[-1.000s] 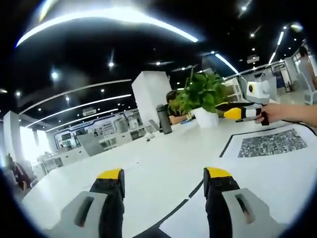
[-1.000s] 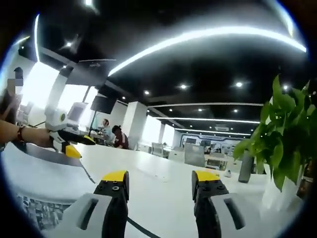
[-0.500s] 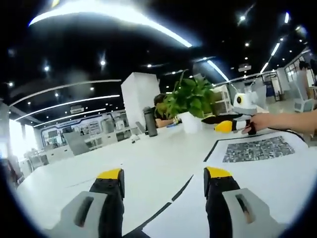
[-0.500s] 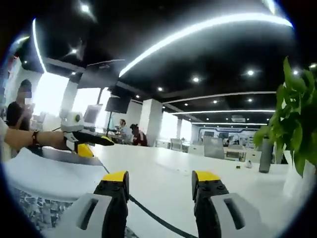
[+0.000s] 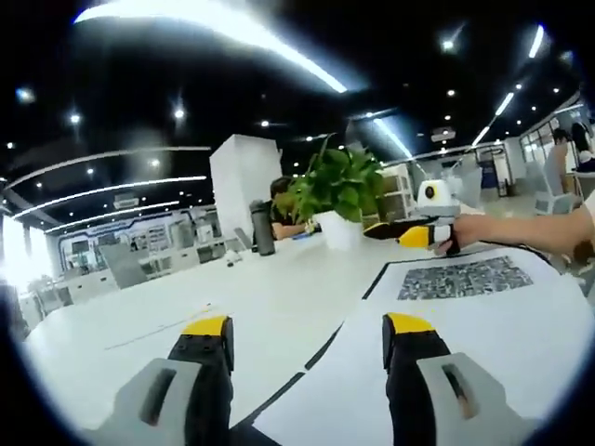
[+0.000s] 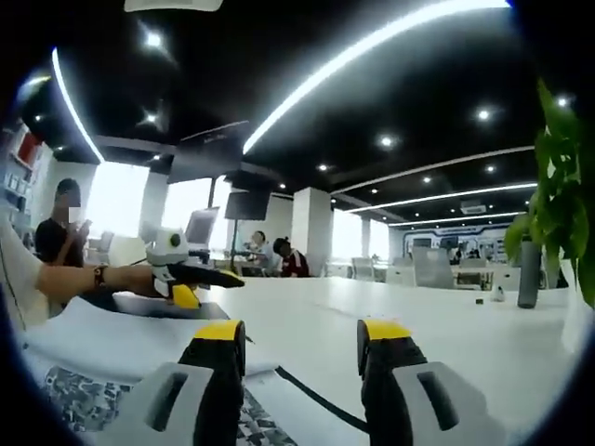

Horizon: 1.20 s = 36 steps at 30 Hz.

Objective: Flip through the bound document one page at a time

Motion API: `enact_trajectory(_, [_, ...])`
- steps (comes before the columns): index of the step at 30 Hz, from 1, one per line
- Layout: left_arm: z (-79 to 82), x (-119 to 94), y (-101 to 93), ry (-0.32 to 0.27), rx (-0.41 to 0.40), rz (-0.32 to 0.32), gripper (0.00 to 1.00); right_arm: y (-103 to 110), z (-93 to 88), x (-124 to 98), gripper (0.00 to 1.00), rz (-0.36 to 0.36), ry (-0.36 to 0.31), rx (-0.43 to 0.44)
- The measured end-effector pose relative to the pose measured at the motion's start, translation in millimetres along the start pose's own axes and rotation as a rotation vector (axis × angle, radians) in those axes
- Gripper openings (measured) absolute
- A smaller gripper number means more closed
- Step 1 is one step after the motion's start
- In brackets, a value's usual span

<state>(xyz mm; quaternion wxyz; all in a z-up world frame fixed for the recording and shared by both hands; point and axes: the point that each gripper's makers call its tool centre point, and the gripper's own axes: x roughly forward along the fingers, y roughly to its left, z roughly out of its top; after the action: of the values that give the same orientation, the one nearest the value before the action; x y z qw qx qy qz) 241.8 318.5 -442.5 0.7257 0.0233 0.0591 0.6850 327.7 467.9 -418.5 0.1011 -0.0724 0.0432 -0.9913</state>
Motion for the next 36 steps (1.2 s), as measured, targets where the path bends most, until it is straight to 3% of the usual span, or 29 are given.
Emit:
enact_trajectory(2, [5.0, 5.9, 6.4, -0.027, 0.01, -0.017, 0.65, 7.5, 5.6, 1.1, 0.54, 0.031, -0.019, -0.014])
enact_trajectory(7, [11.9, 15.5, -6.0, -0.078, -0.055, -0.167, 0.62, 18.0, 14.6, -4.1, 0.53, 0.092, -0.058, 0.046])
enact_trajectory(10, [11.3, 20.0, 5.6, -0.077, -0.051, -0.138, 0.62, 6.3, -2.3, -1.1, 0.53, 0.044, 0.003, 0.024])
enact_trajectory(15, [15.5, 19.6, 15.6, -0.105, -0.065, -0.126, 0.63, 15.9, 1.4, 1.3, 0.51, 0.086, -0.022, 0.05])
enact_trajectory(22, [13.5, 19.1, 5.2, -0.103, -0.084, -0.167, 0.62, 35.3, -12.7, 2.7, 0.54, 0.143, 0.04, 0.041])
enact_trajectory(28, [21.5, 16.6, -11.2, -0.14, -0.126, -0.221, 0.62, 47.8, -11.8, 1.1, 0.56, 0.192, 0.034, 0.079])
enact_trajectory(36, [17.1, 16.6, -10.8, -0.121, -0.12, -0.212, 0.61, 48.8, -16.3, 2.9, 0.56, 0.193, 0.057, 0.086])
